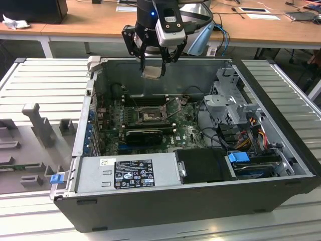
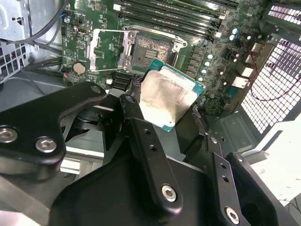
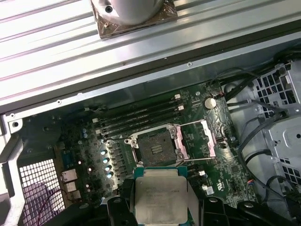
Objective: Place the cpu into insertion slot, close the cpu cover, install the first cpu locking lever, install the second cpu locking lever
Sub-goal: 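Place the cpu into insertion slot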
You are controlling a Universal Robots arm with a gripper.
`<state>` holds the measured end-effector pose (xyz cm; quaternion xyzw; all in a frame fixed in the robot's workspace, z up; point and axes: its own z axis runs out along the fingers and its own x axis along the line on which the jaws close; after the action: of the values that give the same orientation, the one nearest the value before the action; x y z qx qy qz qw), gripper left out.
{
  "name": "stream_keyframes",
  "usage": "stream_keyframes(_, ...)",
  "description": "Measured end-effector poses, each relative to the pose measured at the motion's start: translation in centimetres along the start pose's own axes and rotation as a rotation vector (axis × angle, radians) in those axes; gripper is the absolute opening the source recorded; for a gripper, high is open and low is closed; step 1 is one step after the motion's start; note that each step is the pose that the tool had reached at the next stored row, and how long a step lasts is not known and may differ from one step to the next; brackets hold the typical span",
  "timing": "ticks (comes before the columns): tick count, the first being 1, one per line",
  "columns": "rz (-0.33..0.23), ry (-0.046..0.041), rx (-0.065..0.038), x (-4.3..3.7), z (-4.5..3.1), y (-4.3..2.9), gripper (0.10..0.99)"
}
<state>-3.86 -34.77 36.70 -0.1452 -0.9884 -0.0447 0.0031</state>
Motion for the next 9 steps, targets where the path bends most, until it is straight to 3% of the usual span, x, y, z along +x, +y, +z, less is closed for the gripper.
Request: stream_keyframes(9,0.028,-0.0025,-0.001,0.0,0.02,0.0,0.537)
